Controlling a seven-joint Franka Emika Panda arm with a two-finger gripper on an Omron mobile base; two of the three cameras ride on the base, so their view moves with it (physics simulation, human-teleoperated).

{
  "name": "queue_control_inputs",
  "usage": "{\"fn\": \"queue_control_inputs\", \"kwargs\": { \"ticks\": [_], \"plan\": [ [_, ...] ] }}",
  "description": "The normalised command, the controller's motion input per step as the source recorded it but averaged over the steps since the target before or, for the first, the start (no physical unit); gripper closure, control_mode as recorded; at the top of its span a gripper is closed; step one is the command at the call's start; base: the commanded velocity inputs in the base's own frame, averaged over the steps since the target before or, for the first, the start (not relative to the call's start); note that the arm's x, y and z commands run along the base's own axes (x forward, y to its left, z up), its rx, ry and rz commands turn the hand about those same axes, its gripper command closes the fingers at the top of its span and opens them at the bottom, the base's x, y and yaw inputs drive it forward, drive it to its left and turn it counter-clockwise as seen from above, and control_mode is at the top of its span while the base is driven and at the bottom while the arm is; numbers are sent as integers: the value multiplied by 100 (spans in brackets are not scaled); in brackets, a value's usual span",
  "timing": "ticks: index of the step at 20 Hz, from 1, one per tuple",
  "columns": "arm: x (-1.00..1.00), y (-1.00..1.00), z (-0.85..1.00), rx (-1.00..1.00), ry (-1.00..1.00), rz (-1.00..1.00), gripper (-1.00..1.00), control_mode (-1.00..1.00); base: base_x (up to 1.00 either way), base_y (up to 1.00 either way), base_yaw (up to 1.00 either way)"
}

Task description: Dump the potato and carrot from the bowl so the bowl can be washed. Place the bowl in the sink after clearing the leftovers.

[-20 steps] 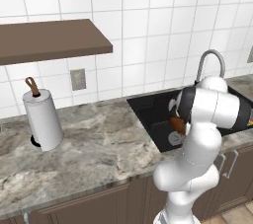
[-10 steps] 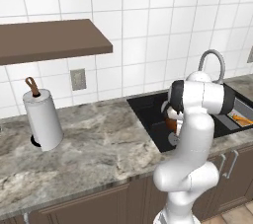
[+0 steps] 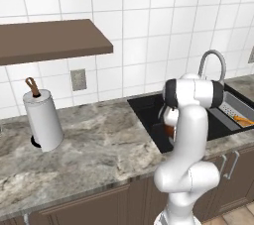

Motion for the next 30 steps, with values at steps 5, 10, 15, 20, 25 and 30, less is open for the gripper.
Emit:
{"fn": "queue_control_inputs", "kwargs": {
  "ticks": [5,10,15,20,25,30],
  "plan": [
    [24,0,-29,0,0,-5,100,-100,0,0,0],
    [15,1,-16,-5,0,-3,100,-100,0,0,0],
    [1,0,-1,0,-2,-9,-100,-100,0,0,0],
    [0,8,33,0,-14,-9,-100,-100,0,0,0],
    [0,24,76,-8,-20,-11,-100,-100,0,0,0],
    [-2,32,100,-13,-33,-13,-100,-100,0,0,0]
  ]
}}
